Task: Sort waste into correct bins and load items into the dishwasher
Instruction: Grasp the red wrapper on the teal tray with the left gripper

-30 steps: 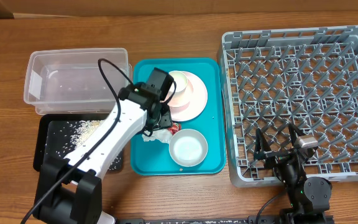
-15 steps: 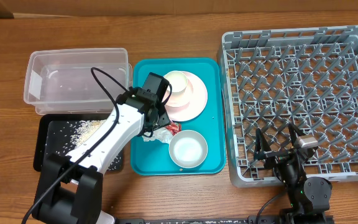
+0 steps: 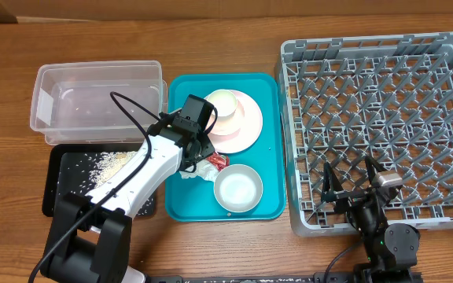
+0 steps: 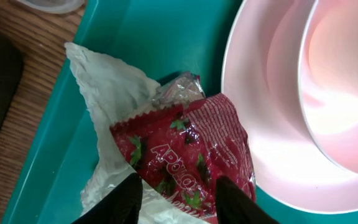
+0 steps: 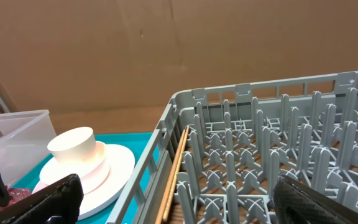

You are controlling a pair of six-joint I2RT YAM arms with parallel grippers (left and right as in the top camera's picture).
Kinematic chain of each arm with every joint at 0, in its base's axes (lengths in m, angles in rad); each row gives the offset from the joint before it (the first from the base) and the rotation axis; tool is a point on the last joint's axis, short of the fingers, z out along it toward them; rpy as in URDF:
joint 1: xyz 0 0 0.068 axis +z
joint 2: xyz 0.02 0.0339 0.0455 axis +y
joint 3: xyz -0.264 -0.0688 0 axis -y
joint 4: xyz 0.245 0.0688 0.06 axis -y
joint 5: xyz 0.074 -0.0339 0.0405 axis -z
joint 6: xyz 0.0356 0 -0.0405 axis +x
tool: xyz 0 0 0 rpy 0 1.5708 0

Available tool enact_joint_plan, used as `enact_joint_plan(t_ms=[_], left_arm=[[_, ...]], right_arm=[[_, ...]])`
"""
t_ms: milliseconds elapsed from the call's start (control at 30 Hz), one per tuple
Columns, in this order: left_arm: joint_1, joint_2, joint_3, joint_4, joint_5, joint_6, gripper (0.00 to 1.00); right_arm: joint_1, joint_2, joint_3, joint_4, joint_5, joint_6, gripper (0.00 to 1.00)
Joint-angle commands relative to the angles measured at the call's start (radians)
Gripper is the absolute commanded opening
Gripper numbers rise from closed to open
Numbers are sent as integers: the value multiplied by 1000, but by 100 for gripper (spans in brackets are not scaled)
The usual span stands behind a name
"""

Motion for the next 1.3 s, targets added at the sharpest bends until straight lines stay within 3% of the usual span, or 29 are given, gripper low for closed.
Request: enact_joint_plan(t_ms=[0, 567, 667, 867, 1167, 1267], left_arm=[[8, 9, -8, 4, -52, -16, 40], [8, 9, -55, 45, -49, -79, 46], [8, 9, -90, 87, -46, -106, 41], [8, -9, -88, 103, -46, -104, 22], [8, -32, -86, 101, -46, -101, 19], [8, -32, -85, 109, -47, -101, 9]], right_arm=[[-3, -10, -10, 6, 2, 0, 100], [-3, -10, -10, 6, 2, 0, 100], [-3, -10, -10, 6, 2, 0, 100], [-3, -10, -10, 6, 2, 0, 100], [-3, -10, -10, 6, 2, 0, 100], [-3, -10, -10, 6, 2, 0, 100]])
